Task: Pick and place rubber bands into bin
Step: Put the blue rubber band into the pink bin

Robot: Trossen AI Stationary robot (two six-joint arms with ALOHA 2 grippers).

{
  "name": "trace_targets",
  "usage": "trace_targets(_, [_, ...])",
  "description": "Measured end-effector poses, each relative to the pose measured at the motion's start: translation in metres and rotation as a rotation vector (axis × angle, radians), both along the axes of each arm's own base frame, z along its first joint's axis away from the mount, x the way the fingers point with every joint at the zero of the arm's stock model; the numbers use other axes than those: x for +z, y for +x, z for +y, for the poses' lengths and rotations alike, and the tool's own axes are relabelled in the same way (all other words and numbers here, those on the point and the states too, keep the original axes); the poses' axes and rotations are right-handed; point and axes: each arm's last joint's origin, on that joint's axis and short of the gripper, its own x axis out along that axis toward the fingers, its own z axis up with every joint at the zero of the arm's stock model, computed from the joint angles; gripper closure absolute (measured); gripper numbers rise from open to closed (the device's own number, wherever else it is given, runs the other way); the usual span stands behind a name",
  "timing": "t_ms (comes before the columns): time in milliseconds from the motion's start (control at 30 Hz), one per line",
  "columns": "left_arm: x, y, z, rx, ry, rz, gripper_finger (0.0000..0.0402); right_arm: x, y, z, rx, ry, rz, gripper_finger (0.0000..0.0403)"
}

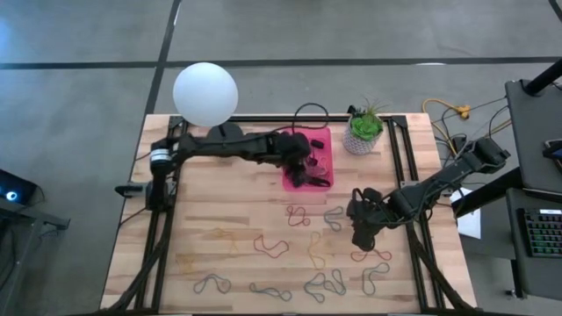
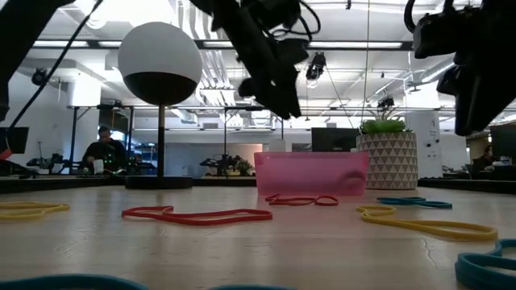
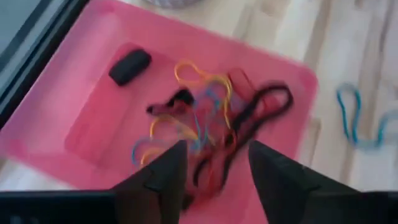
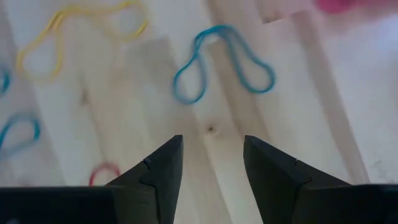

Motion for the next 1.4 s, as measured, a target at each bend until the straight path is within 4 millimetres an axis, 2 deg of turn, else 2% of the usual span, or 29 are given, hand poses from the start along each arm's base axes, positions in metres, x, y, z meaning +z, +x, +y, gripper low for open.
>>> trace_targets(133, [0.02,-0.02,-0.031,-0.125,0.041,0.072,0.0212,-0.002,0.0,0.002,0.184,-0.004,0.026,0.0248])
trace_targets(267, [0.046,-0.042,-0.068,-0.179,0.097,0.085,0.0207,-0.013,0.005,0.0,0.338,-0.073,0.043,0.0248])
trace_targets(400, [0.066,-0.067,-0.099,-0.129,0.179,0.09,0.0207,-0.024,0.024,-0.007,0.401,-0.126,0.019,0.0247])
trace_targets(567, [0.079,-0.098,-0.121,-0.027,0.126,0.041,0.0207,-0.039,0.048,-0.021,0.425,-0.103,0.041,0.0234])
trace_targets(800, [0.069,-0.132,-0.138,0.11,0.063,-0.004,0.0207,-0.05,0.057,-0.04,0.428,-0.103,0.106,0.0211])
trace_targets(933, [0.055,-0.141,-0.143,0.155,0.031,0.006,0.0207,-0.056,0.061,-0.049,0.443,-0.109,0.13,0.0208])
trace_targets(1100, [0.043,-0.143,-0.151,0.155,0.024,0.027,0.0207,-0.073,0.067,-0.056,0.445,-0.002,0.178,0.0213])
trace_targets(1267, [0.042,-0.142,-0.152,0.149,0.026,0.032,0.0207,-0.083,0.076,-0.057,0.433,0.006,0.217,0.0237])
trace_targets(1400, [0.042,-0.142,-0.152,0.15,0.025,0.03,0.0207,-0.081,0.082,-0.056,0.433,0.001,0.183,0.0287])
